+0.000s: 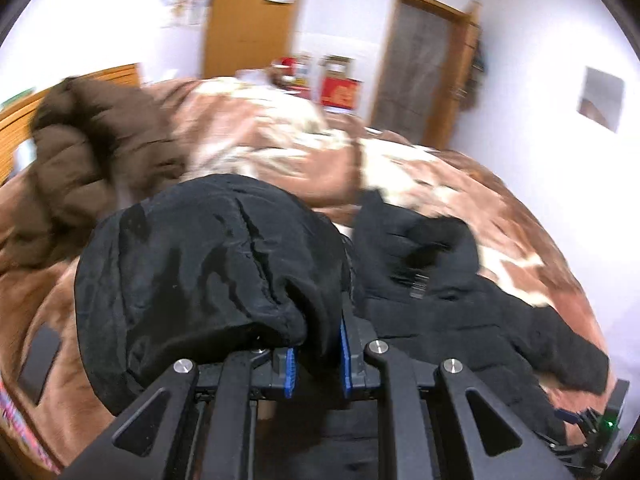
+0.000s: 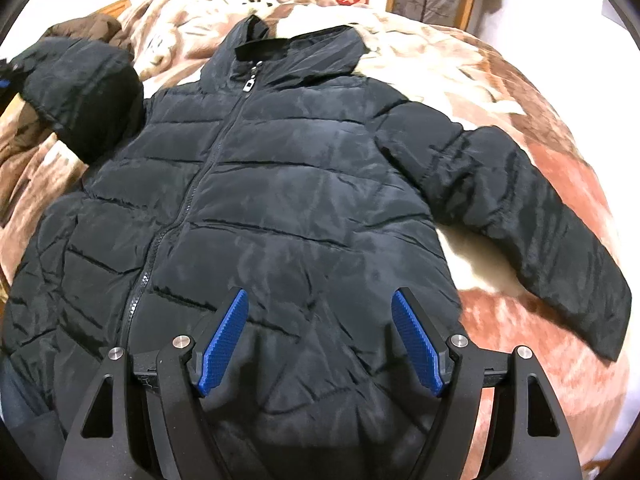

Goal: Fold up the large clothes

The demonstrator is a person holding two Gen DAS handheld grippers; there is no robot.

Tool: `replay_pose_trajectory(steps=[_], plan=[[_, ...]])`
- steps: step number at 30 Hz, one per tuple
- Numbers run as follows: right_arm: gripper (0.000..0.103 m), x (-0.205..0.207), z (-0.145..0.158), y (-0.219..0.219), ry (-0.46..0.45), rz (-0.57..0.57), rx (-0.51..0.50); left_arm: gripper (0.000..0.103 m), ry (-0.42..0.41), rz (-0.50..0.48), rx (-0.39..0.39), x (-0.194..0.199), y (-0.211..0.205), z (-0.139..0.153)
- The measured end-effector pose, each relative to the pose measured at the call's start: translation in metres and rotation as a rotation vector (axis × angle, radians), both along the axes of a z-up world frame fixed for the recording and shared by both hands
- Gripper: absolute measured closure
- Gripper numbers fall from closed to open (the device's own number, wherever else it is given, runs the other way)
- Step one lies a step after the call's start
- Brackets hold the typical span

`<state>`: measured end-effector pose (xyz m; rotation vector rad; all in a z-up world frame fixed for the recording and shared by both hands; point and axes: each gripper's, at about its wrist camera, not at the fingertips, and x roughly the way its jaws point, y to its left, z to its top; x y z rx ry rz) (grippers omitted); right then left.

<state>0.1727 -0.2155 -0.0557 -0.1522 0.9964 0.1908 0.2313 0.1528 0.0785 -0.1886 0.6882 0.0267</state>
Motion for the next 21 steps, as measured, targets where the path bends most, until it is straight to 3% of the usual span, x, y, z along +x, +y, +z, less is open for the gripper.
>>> replay_pose_trajectory(steps=[5, 10, 15, 17, 21], plan=[[0.029, -0.002, 0.001, -0.022, -0.007, -0.038, 0.020, 0.085, 0.055, -0.154, 0.015, 0.032, -0.081, -0.026], [0.029, 0.005, 0.000, -0.041, -0.012, -0.075, 0.016, 0.083, 0.139, -0.245, 0.004, 0.055, -0.143, -0.071], [0.029, 0.015, -0.006, -0.048, -0.014, -0.085, 0.008, 0.066, 0.226, -0.335, -0.068, 0.070, -0.185, -0.117], [0.029, 0.020, -0.009, -0.050, -0.011, -0.088, 0.007, 0.046, 0.243, -0.370, -0.083, 0.071, -0.201, -0.128], [0.029, 0.026, -0.012, -0.056, -0.009, -0.095, 0.002, 0.040, 0.268, -0.436, -0.125, 0.071, -0.224, -0.136]])
